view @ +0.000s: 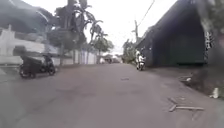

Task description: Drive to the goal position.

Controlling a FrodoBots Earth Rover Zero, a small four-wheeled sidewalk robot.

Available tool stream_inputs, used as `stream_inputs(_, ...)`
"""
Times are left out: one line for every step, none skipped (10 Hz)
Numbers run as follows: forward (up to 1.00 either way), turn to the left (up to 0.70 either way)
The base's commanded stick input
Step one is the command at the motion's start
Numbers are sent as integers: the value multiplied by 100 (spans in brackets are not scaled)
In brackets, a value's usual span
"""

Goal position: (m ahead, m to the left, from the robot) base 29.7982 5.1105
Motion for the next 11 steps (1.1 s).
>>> stream_inputs(100, 0)
stream_inputs(100, 0)
stream_inputs(100, 0)
stream_inputs(100, 0)
stream_inputs(100, 0)
stream_inputs(100, 0)
stream_inputs(100, 0)
stream_inputs(100, 0)
stream_inputs(100, 0)
stream_inputs(100, 0)
stream_inputs(100, 0)
